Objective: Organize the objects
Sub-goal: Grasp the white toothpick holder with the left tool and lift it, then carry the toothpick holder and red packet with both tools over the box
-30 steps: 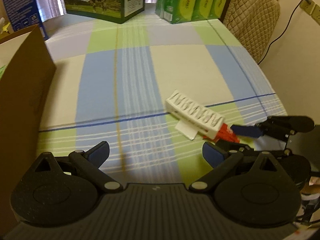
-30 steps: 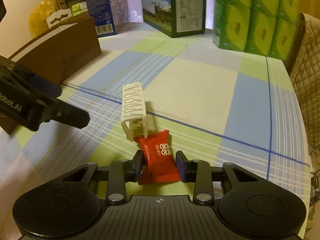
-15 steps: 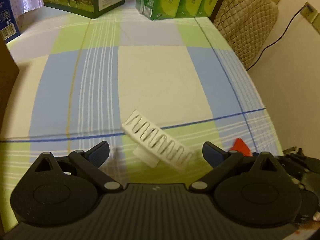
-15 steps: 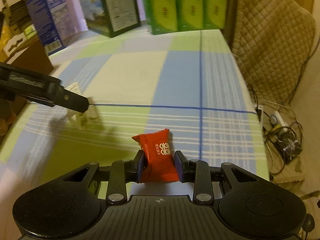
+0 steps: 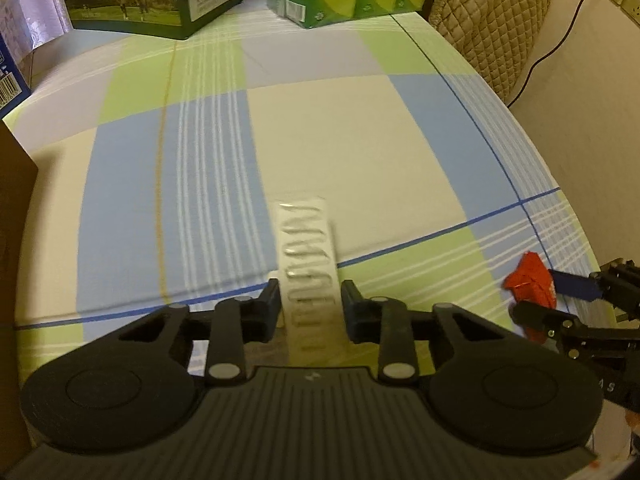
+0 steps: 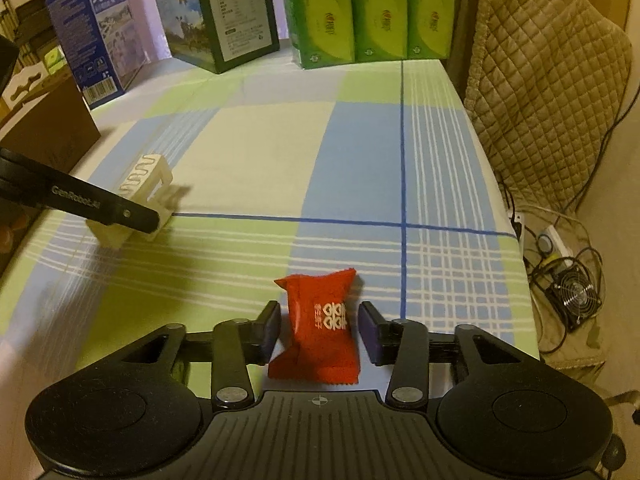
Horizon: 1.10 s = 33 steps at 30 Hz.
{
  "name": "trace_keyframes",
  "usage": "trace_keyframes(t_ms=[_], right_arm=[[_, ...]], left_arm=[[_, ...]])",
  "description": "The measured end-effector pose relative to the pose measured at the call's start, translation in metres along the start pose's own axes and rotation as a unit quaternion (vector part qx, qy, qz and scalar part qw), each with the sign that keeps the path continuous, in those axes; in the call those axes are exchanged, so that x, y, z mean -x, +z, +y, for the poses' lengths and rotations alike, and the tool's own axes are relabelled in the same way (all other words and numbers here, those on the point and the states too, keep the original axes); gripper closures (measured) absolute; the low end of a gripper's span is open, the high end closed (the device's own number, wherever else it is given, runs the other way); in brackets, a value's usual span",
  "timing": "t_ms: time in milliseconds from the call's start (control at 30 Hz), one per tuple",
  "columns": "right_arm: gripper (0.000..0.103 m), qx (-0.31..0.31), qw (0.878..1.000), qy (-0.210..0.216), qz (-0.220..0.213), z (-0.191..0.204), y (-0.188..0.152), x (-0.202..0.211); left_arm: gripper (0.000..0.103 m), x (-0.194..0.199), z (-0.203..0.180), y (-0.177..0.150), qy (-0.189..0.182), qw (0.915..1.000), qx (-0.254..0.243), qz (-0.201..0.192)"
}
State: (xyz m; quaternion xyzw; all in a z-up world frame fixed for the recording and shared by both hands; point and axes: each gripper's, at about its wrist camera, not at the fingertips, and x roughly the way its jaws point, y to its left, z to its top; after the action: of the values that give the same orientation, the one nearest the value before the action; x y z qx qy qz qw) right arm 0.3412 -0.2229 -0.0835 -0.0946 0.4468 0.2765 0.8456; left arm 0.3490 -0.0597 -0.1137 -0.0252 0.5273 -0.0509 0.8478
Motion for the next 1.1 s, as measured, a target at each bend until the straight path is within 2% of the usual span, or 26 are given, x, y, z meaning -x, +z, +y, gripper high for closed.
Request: trace_keyframes(t_ms=[233, 300, 400, 733, 1100], right_arm=[[0.061, 0.003, 1.000, -0.014, 0.002, 0.002, 0.002, -0.004], [0.075, 0.005, 1.000, -0.026, 0.002, 0.003, 0.002, -0.004], [0.079, 0.005, 1.000, -0.030, 0.004, 0.002, 0.002, -0.003], [0.080, 0.007, 0.999, -0.028, 0.016, 0.013, -0.004, 0.002], [0.081, 0.012, 0.999, 0.003, 0.042, 0.037, -0.017, 0.017]], left_arm=[[0.080, 0.002, 0.003, -0.003, 0.004, 0.9999, -0.013, 0.003], [0.080, 0.003, 0.002, -0.005, 0.007, 0.9998, -0.017, 0.003], [0.080, 0.006, 0.003, -0.009, 0.007, 0.9999, -0.013, 0.006], [0.080, 0.023, 0.010, -0.033, 0.013, 0.9997, -0.009, 0.016], [0.080, 0.051, 0.012, -0.069, 0.003, 0.9998, -0.004, 0.020]])
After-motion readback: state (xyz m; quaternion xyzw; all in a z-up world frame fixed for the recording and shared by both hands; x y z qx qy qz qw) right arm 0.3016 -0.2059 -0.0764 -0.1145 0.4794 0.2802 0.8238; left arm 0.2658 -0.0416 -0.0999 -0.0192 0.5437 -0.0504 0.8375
